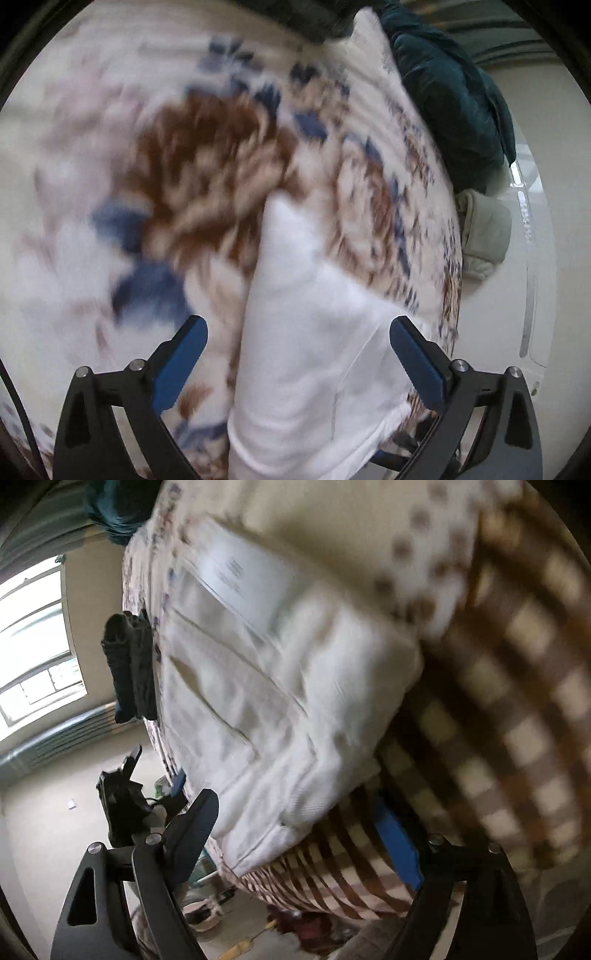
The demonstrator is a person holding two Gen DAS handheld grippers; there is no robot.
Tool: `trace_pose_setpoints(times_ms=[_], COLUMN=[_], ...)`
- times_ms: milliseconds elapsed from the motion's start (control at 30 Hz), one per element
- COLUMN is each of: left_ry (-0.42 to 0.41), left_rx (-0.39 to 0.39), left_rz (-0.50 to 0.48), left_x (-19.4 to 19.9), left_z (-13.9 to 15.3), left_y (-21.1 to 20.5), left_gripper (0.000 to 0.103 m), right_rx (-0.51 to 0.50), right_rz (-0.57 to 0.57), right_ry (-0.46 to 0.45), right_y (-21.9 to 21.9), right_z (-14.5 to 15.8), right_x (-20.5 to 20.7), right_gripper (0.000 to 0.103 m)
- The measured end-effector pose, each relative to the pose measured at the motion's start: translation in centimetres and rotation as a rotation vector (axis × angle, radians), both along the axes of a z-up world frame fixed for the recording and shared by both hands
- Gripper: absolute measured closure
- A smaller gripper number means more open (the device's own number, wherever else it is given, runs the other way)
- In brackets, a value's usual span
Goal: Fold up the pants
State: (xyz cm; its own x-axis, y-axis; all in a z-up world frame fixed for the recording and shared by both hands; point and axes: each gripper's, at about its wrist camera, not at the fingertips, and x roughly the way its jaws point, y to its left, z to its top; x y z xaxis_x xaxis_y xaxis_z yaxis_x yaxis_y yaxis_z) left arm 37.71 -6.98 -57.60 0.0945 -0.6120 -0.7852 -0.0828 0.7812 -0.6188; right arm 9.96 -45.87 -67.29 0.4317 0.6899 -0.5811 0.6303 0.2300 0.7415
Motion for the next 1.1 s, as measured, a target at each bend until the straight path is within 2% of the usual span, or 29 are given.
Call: trace_pose_setpoints(times_ms=[67,133,233,300,367,400,433,467,500,533,567,600,667,833,933,1100], left_ry=[0.059,0.09,0.067,0.052,0.035,0.024,0.013,0.002,-0.018,-0.034,-0.045,-0.055,-0.087,-0.128,-0.152,-0.225], left_rx=[-0.018,-0.041,-0.001,0.002,-0.004,-0.006,0.004,0.017,0.028,0.031,0.024,0.005,-0.002,-0.042,-0.067,-0.055], left_rz=[-0.012,-0.03,-0.072,-0.103,-0.129,-0.136,-0.133,-0.131,-0.126,-0.121,-0.12,-0.125,-0.153,-0.184,-0.197,-0.218], left_x=[-0.6,-1.4,-1.8,-1.7,-1.3,-1.2,-1.0,-0.9,-0.8,-0.9,-1.0,-1.2,-1.8,-1.2,0.1,3.7], left_z=[-1.7,-3.2,-3.8,-3.5,-3.3,-3.2,-3.0,-2.9,-2.5,-2.2,-2.0,-1.6,-0.3,3.7,7.1,13.7], left_y=[-0.6,-1.6,-3.0,-3.8,-4.6,-4.7,-4.9,-5.1,-5.0,-4.7,-4.4,-4.1,-3.6,-3.2,-2.3,-0.5], left_gripper=[0.002,0.002,0.002,0.002,0.005,0.01,0.016,0.03,0.043,0.05,0.062,0.07,0.074,0.076,0.076,0.076], right_rx=[0.06,0.056,0.065,0.094,-0.001,-0.083,-0.107,-0.089,-0.082,-0.09,-0.115,-0.127,-0.165,-0.272,-0.28,-0.284], right_rz=[-0.051,-0.089,-0.199,-0.283,-0.217,-0.157,-0.128,-0.156,-0.189,-0.197,-0.198,-0.202,-0.204,-0.204,-0.213,-0.212], right_ry=[-0.028,-0.077,-0.139,-0.2,-0.208,-0.166,-0.122,-0.114,-0.117,-0.108,-0.094,-0.095,-0.102,-0.143,-0.174,-0.252], right_y=[1.1,2.3,3.2,3.6,4.2,4.7,5.3,5.5,5.6,5.7,6.1,6.4,7.2,9.4,9.8,11.6], right_z=[-1.7,-2.6,-2.8,-1.7,-0.7,-0.9,-1.9,-2.7,-2.8,-2.6,-2.0,-1.7,0.0,5.6,9.4,15.6], right_x=[-0.1,0.7,1.4,1.9,3.2,4.0,4.4,4.3,4.2,4.3,4.4,4.5,4.8,5.9,6.9,10.0], right_gripper=[0.015,0.014,0.014,0.014,0.015,0.017,0.017,0.018,0.022,0.03,0.046,0.057,0.063,0.068,0.068,0.068])
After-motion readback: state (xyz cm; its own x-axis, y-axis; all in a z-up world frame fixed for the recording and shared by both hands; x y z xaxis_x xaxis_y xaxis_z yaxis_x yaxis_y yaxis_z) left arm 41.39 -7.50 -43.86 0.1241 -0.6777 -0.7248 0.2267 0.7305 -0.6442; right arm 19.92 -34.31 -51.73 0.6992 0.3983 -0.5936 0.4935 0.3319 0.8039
